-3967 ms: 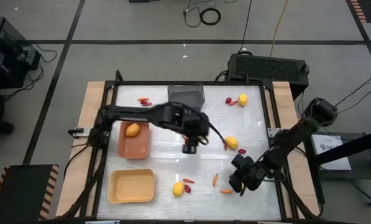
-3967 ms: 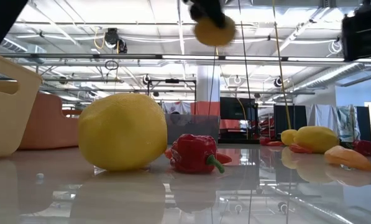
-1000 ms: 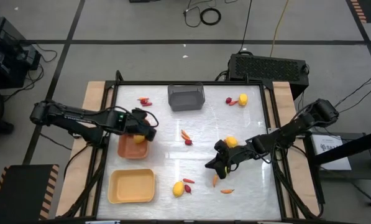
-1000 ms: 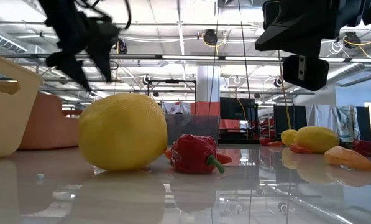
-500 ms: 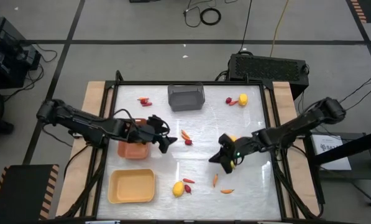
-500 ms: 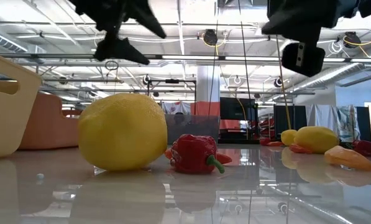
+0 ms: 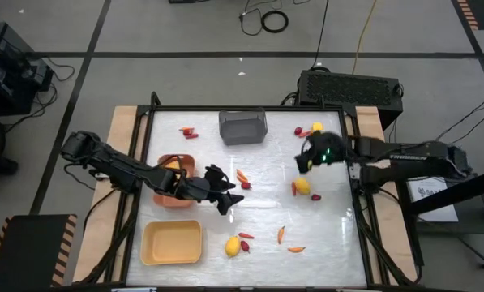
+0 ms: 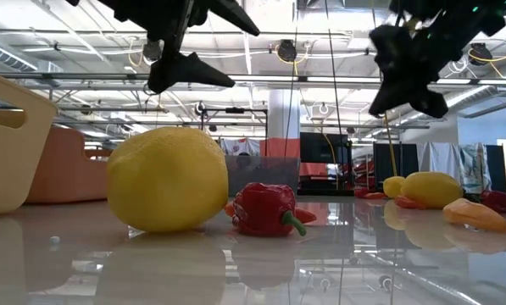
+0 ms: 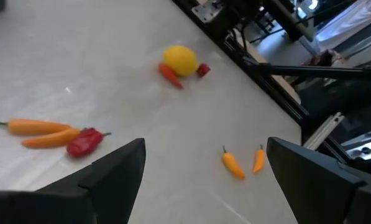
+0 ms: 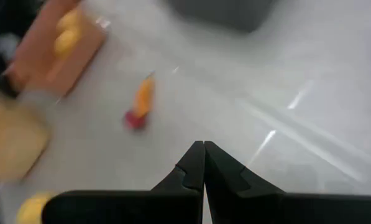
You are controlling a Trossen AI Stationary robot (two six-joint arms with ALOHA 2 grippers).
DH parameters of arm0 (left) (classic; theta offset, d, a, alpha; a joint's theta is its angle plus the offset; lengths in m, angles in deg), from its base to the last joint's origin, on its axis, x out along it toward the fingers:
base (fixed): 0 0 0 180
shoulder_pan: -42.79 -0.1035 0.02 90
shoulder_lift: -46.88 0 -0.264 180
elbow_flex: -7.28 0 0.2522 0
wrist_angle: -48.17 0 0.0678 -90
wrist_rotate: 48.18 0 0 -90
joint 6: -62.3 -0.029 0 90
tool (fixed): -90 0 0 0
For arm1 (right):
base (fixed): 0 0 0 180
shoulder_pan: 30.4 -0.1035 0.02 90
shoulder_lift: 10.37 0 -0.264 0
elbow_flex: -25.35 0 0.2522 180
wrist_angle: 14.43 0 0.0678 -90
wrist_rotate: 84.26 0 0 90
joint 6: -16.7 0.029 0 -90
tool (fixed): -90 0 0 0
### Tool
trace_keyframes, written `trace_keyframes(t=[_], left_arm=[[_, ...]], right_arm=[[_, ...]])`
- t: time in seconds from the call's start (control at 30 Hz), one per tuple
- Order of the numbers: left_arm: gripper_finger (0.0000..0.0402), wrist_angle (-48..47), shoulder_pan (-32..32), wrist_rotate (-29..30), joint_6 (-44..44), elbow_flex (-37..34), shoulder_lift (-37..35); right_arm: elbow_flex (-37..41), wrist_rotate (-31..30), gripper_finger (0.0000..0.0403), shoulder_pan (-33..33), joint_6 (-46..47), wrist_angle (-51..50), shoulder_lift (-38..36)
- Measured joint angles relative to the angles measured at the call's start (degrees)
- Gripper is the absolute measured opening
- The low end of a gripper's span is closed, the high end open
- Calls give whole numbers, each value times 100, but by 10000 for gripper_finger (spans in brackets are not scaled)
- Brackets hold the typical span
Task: Sort produce into baskets
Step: Put the yellow lemon into the orange bin
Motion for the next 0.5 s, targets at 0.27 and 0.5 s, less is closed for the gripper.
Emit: trace_keyframes(t=[0.27,0.5], left_arm=[[340,35,201,22,149,0,15],[340,36,229,175,155,0,15]], right_arm=[[-43,922,12,2514,-1424,-373,606],[-1041,970,85,3603,-2575,-942,1681]])
